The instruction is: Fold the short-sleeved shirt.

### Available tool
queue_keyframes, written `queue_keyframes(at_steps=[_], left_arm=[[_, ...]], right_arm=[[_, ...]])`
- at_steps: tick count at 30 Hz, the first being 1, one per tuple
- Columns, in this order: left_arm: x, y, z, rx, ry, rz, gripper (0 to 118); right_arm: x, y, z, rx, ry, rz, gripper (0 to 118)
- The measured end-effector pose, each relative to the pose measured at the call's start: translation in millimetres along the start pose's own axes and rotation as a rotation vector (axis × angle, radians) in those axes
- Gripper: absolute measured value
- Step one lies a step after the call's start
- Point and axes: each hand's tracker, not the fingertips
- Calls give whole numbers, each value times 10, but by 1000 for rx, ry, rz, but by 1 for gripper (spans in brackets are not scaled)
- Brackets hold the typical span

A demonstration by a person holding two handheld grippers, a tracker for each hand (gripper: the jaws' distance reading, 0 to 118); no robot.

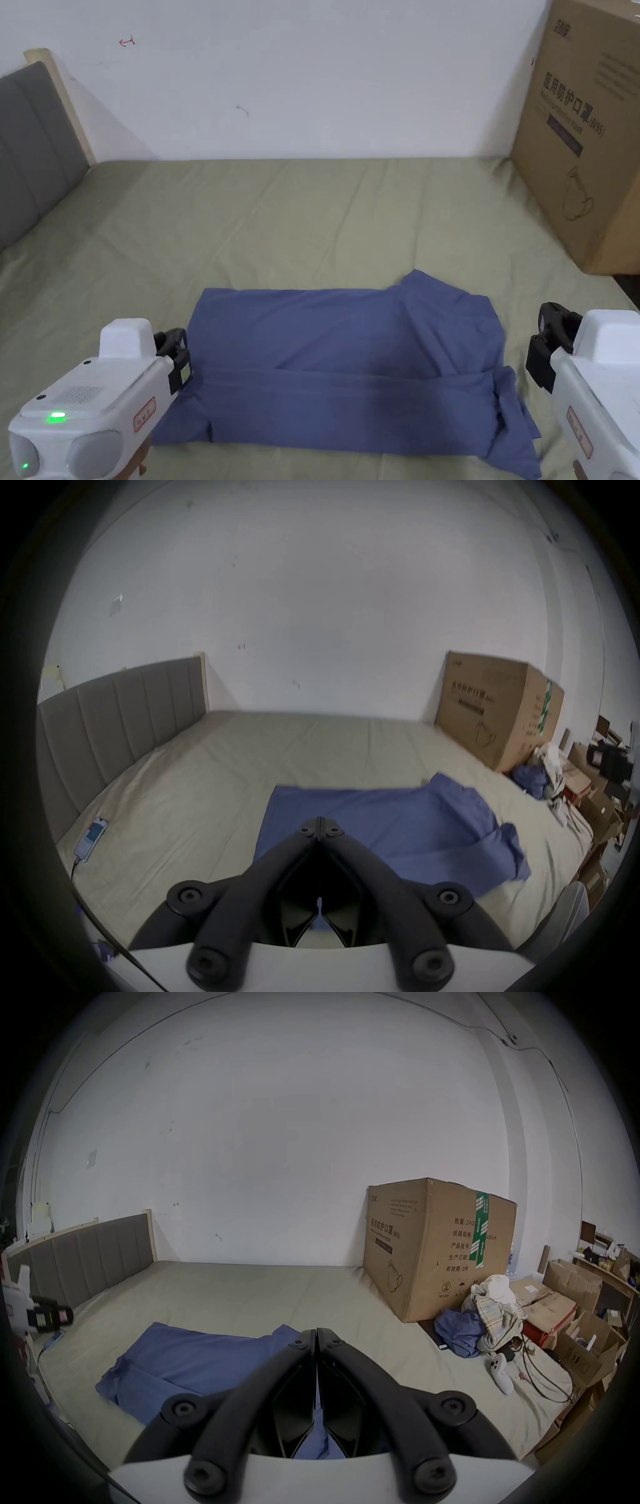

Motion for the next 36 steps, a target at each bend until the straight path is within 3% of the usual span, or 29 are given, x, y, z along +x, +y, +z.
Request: queue_keyframes(at_steps=[5, 7, 9, 10, 11, 12, 13, 17, 19, 21, 22, 23, 24, 26, 27, 28, 29, 31, 32, 36], left_arm=[[-275, -164, -395, -215, -19, 24, 0], [-411, -248, -583, -300, -26, 54, 9], [-520, -349, -745, -368, -11, 80, 35], [-577, -407, -842, -391, 6, 101, 64], [-621, -454, -936, -414, 28, 118, 82], [-660, -515, -1036, -448, 57, 143, 97], [-702, -570, -1136, -482, 70, 159, 101], [-787, -734, -1397, -539, 84, 167, 100], [-774, -816, -1503, -544, 106, 143, 84], [-745, -881, -1558, -565, 94, 120, 80], [-719, -896, -1567, -570, 93, 111, 68], [-688, -893, -1532, -551, 100, 94, 67], [-666, -875, -1478, -542, 92, 85, 59], [-658, -849, -1424, -506, 38, 60, 13], [-679, -831, -1415, -510, -22, 85, 5], [-662, -808, -1380, -512, 14, 81, 5], [-637, -794, -1344, -493, 17, 55, 4], [-622, -737, -1248, -461, 16, 34, 4], [-606, -690, -1198, -451, 10, 42, 4], [-599, -555, -1085, -415, -5, 48, 4]], right_arm=[[-3, -29, -107, -30, -7, 4, 0], [-29, -59, -171, -50, -8, 2, 0], [-37, -86, -232, -67, -10, 6, 0], [-52, -112, -266, -75, -12, 8, 0], [-58, -129, -299, -82, -14, 8, 0], [-61, -145, -338, -93, -14, 6, 0], [-64, -160, -378, -105, -12, 5, 0], [-100, -249, -506, -144, -19, 11, 0], [-102, -317, -557, -168, -21, 6, 0], [-104, -380, -618, -196, -23, 1, 0], [-92, -425, -630, -213, -26, 0, 0], [-84, -468, -650, -228, -29, -4, 0], [-72, -523, -686, -260, -32, -10, 0], [-22, -672, -763, -322, -37, -30, 1], [-3, -759, -819, -370, -44, -37, 2], [12, -854, -888, -420, -53, -37, 7], [24, -952, -954, -467, -46, -31, 22], [77, -1204, -1083, -551, -63, -60, 85], [85, -1322, -1150, -608, -61, -77, 99], [93, -1751, -1307, -716, -73, -77, 97]])
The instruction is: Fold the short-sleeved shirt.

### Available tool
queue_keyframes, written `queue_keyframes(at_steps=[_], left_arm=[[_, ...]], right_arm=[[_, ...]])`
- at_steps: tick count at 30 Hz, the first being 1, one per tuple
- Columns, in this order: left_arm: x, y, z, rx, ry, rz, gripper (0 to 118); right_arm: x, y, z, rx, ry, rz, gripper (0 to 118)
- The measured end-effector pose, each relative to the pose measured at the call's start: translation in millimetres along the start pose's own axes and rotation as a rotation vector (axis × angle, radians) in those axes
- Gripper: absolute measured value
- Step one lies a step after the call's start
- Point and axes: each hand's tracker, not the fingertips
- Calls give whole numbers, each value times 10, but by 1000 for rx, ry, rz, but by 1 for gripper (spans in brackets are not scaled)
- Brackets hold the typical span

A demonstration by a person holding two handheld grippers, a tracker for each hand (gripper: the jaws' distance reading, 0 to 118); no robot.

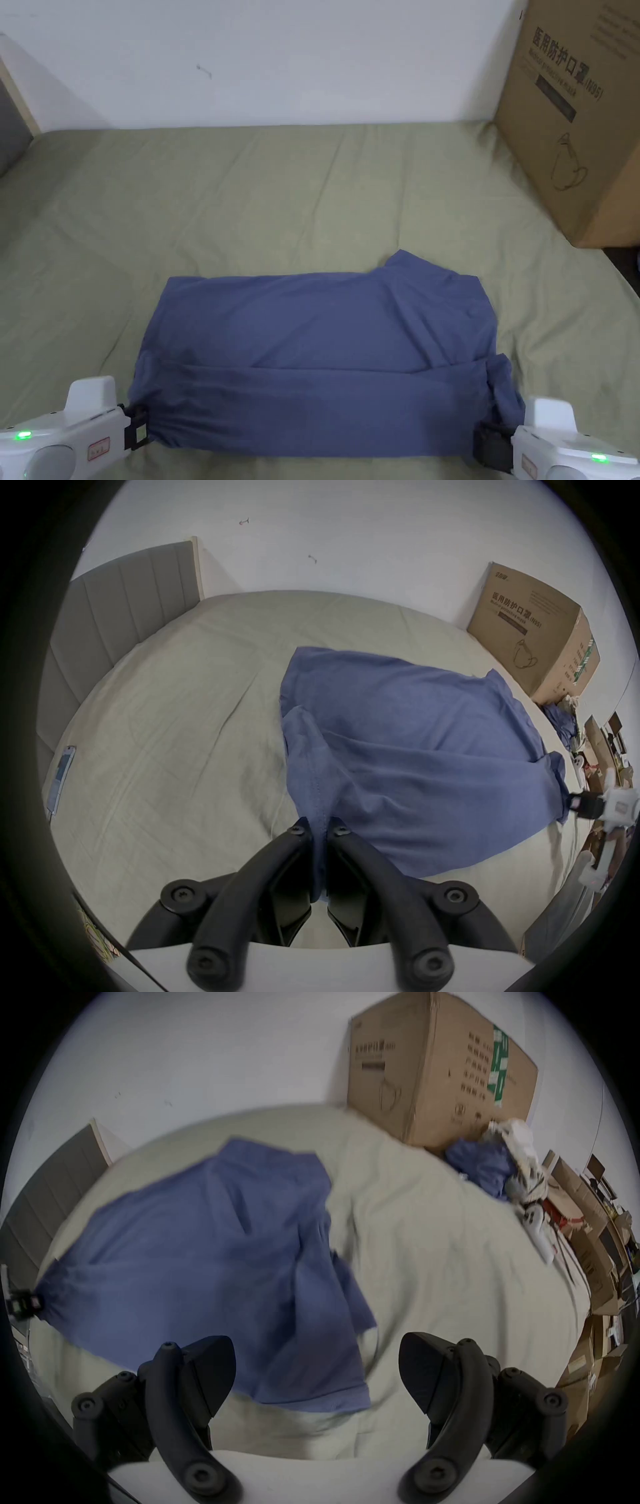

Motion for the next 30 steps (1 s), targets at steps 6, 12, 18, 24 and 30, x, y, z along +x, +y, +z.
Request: queue_keyframes(at_steps=[6, 12, 18, 24, 30], left_arm=[[-1, 16, 16, 4, 2, 12, 4], [-109, -45, 163, 18, -16, 97, 4], [-226, -282, 455, 30, -9, 120, 4], [-350, -710, 543, -28, -13, 149, 4], [-328, -909, 252, -110, 40, 149, 4]], right_arm=[[86, -144, 19, 0, 173, -128, 13], [160, -97, 485, 113, 160, -85, 13], [535, -227, 876, 147, 153, -119, 11], [715, -576, 849, 73, 141, -144, 11], [630, -850, 388, -77, 77, -137, 11]])
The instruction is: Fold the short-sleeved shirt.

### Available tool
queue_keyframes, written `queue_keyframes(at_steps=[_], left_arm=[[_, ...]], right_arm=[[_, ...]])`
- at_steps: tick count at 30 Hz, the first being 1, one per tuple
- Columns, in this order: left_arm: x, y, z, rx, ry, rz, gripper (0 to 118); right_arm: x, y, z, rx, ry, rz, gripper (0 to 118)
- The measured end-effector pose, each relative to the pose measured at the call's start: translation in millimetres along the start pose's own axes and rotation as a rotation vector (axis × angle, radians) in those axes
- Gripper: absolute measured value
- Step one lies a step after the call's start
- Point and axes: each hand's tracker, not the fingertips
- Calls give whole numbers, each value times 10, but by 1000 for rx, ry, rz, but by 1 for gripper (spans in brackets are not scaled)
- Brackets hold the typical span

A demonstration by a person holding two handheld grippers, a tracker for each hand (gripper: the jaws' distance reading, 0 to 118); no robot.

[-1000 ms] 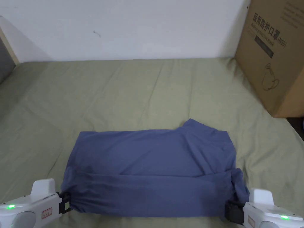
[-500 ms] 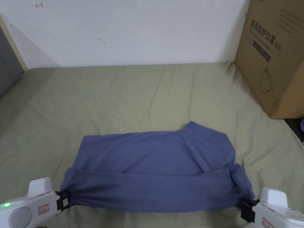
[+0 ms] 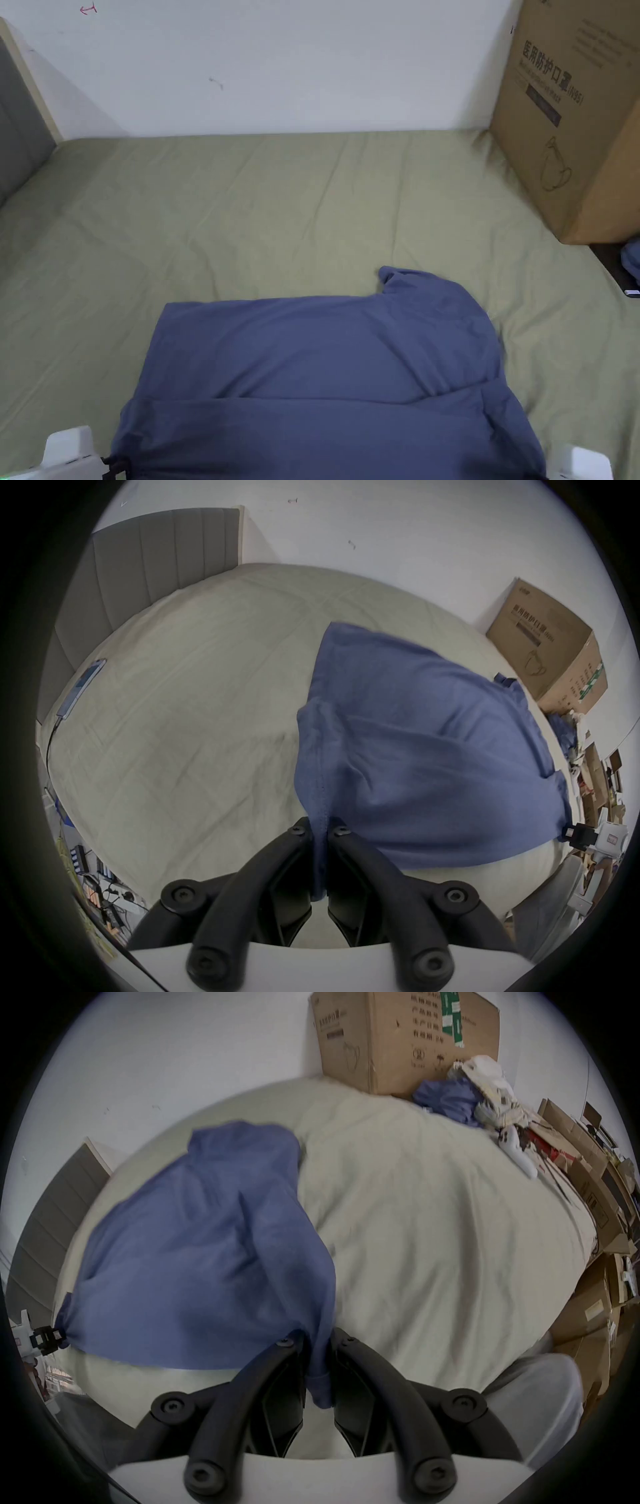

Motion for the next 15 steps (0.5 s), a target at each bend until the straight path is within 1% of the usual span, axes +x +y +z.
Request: queue_keyframes(at_steps=[2, 4, 5, 6, 7, 8, 9, 10, 11, 15], left_arm=[[37, -26, -78, -23, 10, -9, 4], [74, -30, -61, -16, 19, -5, 5], [89, -18, -43, -12, 23, -3, 7], [99, -14, -20, -13, 24, -4, 16], [110, 2, 16, -14, 17, -5, 32], [129, 29, 56, -17, 20, 2, 49], [158, 67, 110, -19, 26, 16, 69], [175, 104, 186, -9, 22, 23, 87], [204, 135, 285, 28, 4, 34, 94], [421, 367, 828, 265, -75, 24, 95]], right_arm=[[6, -21, -20, 10, -1, -28, 11], [-34, 15, 58, 12, -7, -24, 11], [-40, 26, 86, 13, -9, -22, 12], [-39, 44, 117, 14, -8, -24, 14], [-49, 69, 168, 18, -7, -29, 23], [-130, 93, 280, 32, -9, -28, 38], [-163, 137, 371, 60, -14, -18, 56], [-198, 193, 473, 106, -20, 0, 77], [-235, 255, 578, 152, -13, 9, 85], [-486, 584, 1194, 364, 29, 38, 86]])
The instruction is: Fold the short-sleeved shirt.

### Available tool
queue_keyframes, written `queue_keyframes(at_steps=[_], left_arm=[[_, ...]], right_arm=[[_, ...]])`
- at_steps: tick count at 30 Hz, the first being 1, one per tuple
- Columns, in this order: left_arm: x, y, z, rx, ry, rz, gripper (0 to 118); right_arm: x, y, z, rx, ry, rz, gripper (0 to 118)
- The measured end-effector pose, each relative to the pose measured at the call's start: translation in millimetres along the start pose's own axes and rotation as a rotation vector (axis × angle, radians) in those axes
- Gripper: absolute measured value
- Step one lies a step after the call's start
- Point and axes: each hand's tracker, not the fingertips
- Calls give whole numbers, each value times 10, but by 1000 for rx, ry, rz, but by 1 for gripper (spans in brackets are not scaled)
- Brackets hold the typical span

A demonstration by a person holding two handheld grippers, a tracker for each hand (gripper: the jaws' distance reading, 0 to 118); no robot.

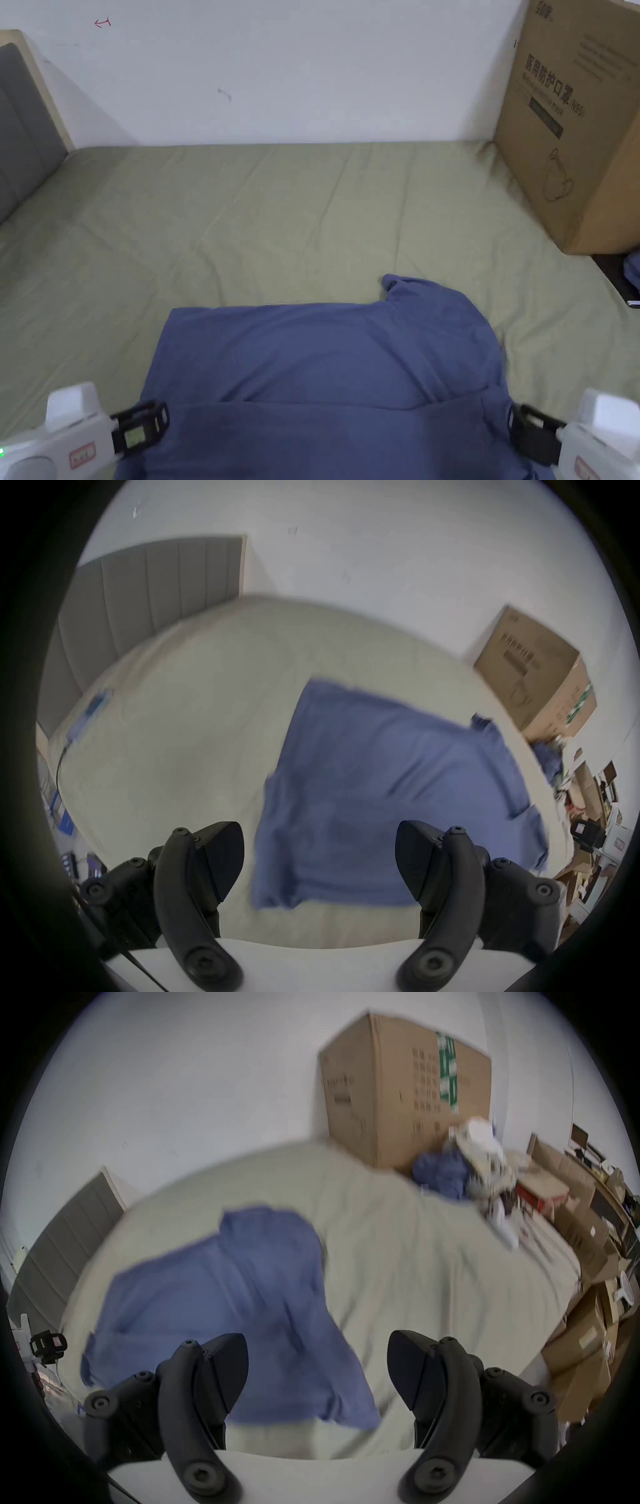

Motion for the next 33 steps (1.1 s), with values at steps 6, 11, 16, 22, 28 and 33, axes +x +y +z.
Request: queue_keyframes(at_steps=[6, 11, 16, 22, 28, 33], left_arm=[[510, 417, 543, 328, -20, -112, 95], [702, 479, 606, 451, -34, -132, 83], [733, 438, 478, 461, -74, -111, 1], [725, 529, 133, 365, -45, -164, 0], [544, 976, -692, 164, -45, -132, 0], [360, 1336, -1561, 1, -8, -155, 0]], right_arm=[[-227, 560, 375, 262, 22, 80, 86], [-439, 679, 473, 371, 3, 141, 85], [-537, 659, 397, 385, -5, 164, 17], [-573, 691, 140, 363, 14, 192, 0], [-567, 810, -191, 324, 11, 190, 0], [-560, 895, -525, 284, -12, 194, 0]])
